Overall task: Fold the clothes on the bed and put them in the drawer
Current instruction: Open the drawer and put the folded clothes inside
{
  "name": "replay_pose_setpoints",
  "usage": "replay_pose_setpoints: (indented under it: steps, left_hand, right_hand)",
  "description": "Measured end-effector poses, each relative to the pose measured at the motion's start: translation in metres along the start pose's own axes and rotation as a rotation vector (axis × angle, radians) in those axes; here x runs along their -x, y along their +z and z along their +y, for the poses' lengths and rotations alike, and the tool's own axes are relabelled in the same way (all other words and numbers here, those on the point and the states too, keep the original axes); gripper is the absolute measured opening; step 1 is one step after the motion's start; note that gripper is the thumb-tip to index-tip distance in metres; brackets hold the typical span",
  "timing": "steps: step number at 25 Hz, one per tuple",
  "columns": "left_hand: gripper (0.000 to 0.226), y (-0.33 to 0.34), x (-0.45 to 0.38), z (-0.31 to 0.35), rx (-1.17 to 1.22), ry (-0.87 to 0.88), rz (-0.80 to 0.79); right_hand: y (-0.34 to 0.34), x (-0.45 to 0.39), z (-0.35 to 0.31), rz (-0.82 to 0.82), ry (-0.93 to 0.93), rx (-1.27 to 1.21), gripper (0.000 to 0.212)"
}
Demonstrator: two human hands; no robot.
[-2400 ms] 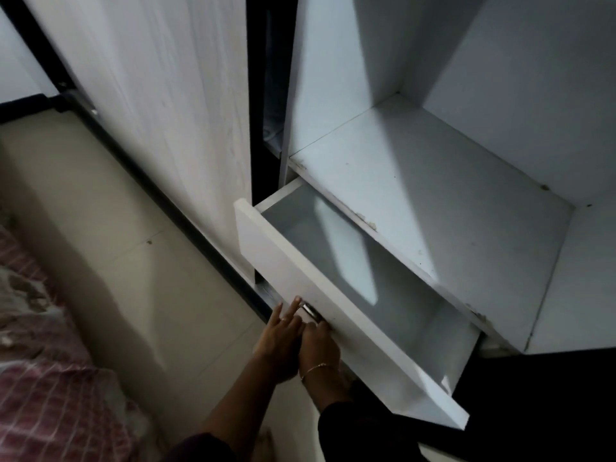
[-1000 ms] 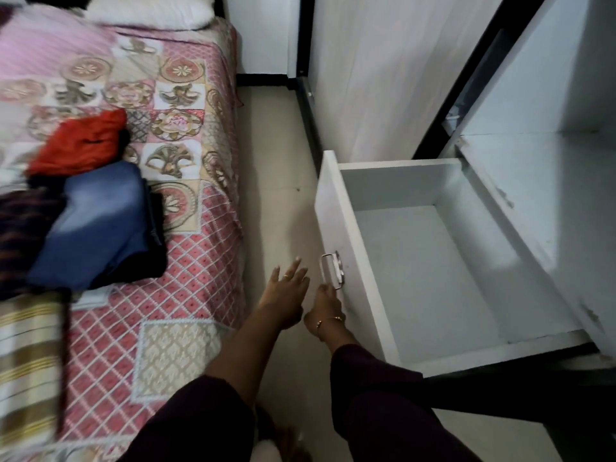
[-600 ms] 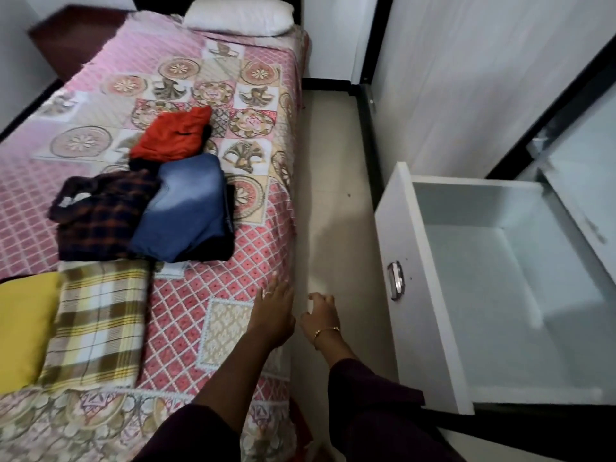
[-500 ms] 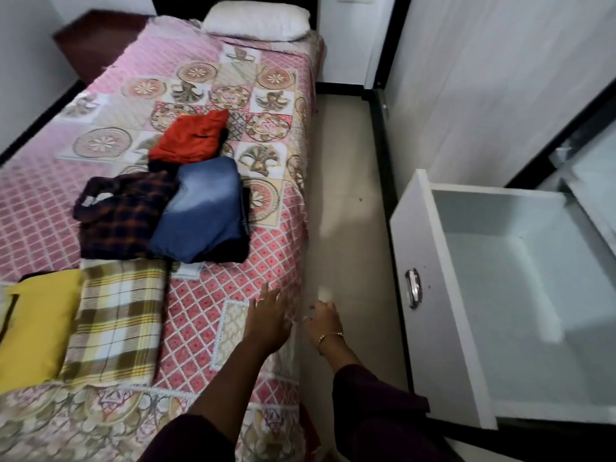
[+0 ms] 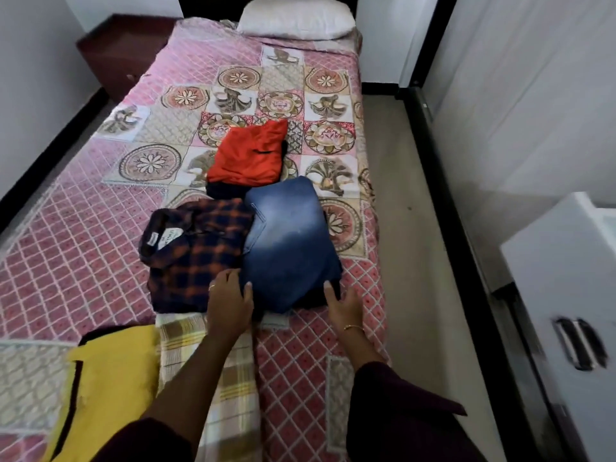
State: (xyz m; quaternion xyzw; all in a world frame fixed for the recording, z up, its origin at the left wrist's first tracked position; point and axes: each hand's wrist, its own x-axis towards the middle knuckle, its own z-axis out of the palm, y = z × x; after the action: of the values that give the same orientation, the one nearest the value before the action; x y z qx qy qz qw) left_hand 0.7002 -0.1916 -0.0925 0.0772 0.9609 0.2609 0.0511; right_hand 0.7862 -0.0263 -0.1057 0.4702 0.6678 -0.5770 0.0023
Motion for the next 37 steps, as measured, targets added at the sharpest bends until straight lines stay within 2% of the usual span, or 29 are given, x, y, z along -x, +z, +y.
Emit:
replay_pose_setpoints:
  steps: [2,4,7,11,13,16,17,23,25,28,30,33,35,37]
  left_hand:
    - [0.036,-0.001,-0.030,-0.012,0.007,0.060,-0.043]
    - [0.031,0.001,-0.048,-0.020,-0.003,0.086,-0.056]
    - [0.033,0.010,-0.061,-0.018,-0.075,0.122,-0.084]
    - [0.050,0.023,-0.079,-0.010,-0.087,-0.013,-0.188]
    - [0.052,0.033,-0.087,-0.011,-0.046,-0.070,-0.241]
    - [0.053,0.044,-0.092,-0.013,-0.009,-0.121,-0.318]
    - [0.053,0.046,-0.094,-0.012,-0.003,-0.134,-0.335]
    - [0.053,0.047,-0.101,-0.015,0.009,-0.152,-0.370]
    - [0.053,0.045,-0.100,-0.017,0.029,-0.157,-0.373]
    - [0.053,0.042,-0.098,-0.017,0.077,-0.172,-0.371]
    - [0.053,0.039,-0.098,-0.014,0.161,-0.187,-0.345]
    - [0.042,0.031,-0.095,-0.010,0.417,-0.239,-0.278]
    - [0.025,0.024,-0.089,-0.008,0.667,-0.299,-0.223]
    - [0.004,0.018,-0.077,-0.008,0.923,-0.396,-0.120]
  right_hand:
    - [0.019,-0.021,-0.008,0.045,0.082,-0.041,0.076]
    - [0.030,-0.032,-0.009,0.042,0.211,-0.133,0.089]
    - [0.041,-0.041,-0.005,-0.012,0.287,-0.381,0.090]
    - [0.068,-0.061,-0.008,0.013,0.318,-0.539,0.099]
    - [0.072,-0.071,-0.010,0.065,0.360,-0.617,0.090]
    - [0.069,-0.077,-0.001,0.108,0.360,-0.691,0.047]
    - [0.069,-0.079,0.000,0.122,0.356,-0.703,0.042]
    - [0.084,-0.082,-0.002,0.160,0.361,-0.805,0.046]
    - [0.085,-0.081,-0.010,0.195,0.384,-0.831,0.055]
    - [0.087,-0.081,-0.022,0.168,0.398,-0.872,0.088]
    - [0.086,-0.083,-0.025,0.121,0.378,-0.901,0.100]
    - [0.073,-0.083,-0.037,0.072,0.305,-0.922,0.087]
    - [0.063,-0.075,-0.043,0.030,0.261,-0.977,0.081]
    - [0.049,-0.050,-0.037,-0.039,0.220,-1.031,0.084]
